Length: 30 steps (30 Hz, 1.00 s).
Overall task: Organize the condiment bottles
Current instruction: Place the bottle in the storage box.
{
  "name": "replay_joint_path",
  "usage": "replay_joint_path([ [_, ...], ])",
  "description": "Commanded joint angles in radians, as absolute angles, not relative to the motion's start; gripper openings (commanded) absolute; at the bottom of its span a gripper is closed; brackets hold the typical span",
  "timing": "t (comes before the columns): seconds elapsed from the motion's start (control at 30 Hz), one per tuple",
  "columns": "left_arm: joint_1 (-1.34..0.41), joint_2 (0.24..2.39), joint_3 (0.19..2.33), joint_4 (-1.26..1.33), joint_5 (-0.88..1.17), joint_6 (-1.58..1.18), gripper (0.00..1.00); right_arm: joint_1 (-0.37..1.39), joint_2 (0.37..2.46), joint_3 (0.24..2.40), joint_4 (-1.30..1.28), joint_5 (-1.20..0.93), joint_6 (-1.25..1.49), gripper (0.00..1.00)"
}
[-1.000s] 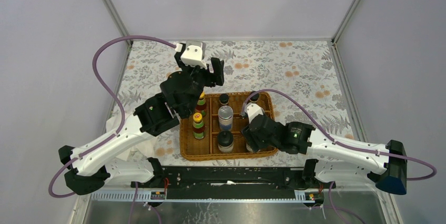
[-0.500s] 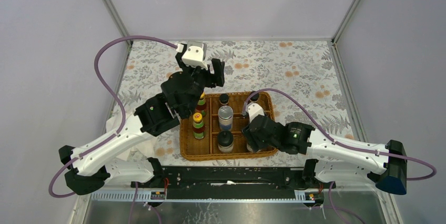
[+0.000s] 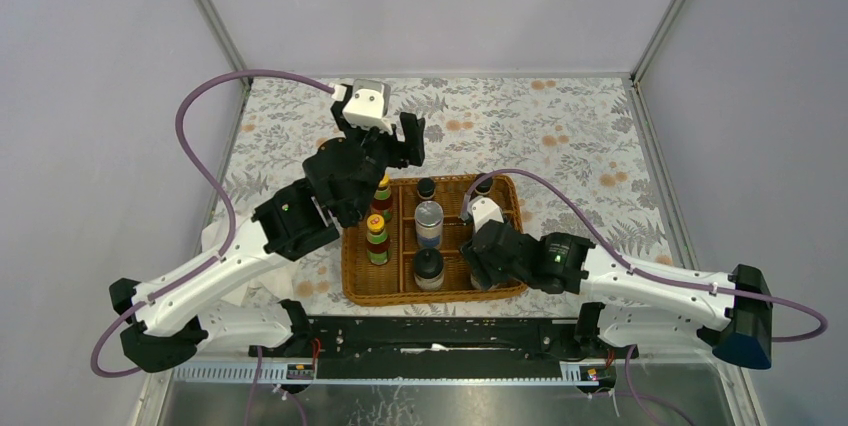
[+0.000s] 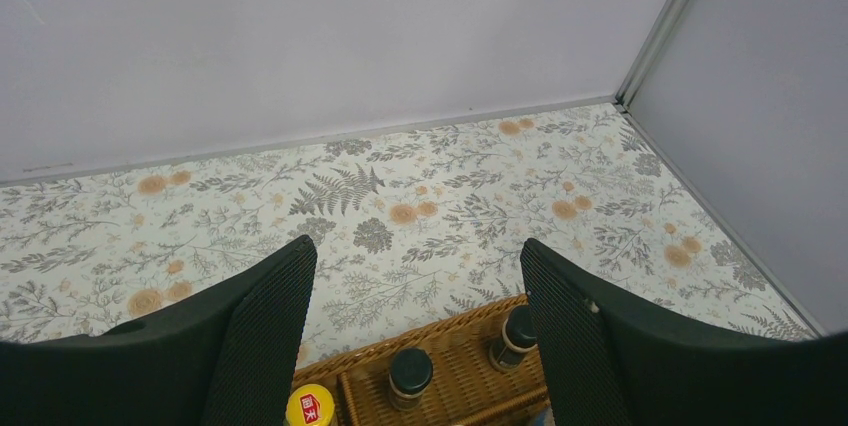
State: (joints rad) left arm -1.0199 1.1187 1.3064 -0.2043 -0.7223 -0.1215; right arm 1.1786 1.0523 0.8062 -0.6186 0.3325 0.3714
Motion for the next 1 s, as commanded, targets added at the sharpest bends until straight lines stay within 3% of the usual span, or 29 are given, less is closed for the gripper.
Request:
replay_joint_path([
  [0.0,-1.014,1.103,1.295,-0.227,-0.726,-0.135,0.8,1.189,1.057,0.813,-0.612,0.359,0.396,0.06],
  [0.23,-1.014,1.1,1.288,-0.228,-0.727,-0.138,0.8,1.189,1.063,0.811,-0.615,0.363,0.401,0.19],
  [0.7,-1.014,1.102,1.282,-0.229,-0.728,-0.141,0.8,1.189,1.065,0.809,-0.618,0.375,0.407,0.69],
  [0.97,-1.014,1.107,1.282,-0.229,-0.726,-0.141,0.8,1.189,1.062,0.815,-0.622,0.379,0.402,0.76],
])
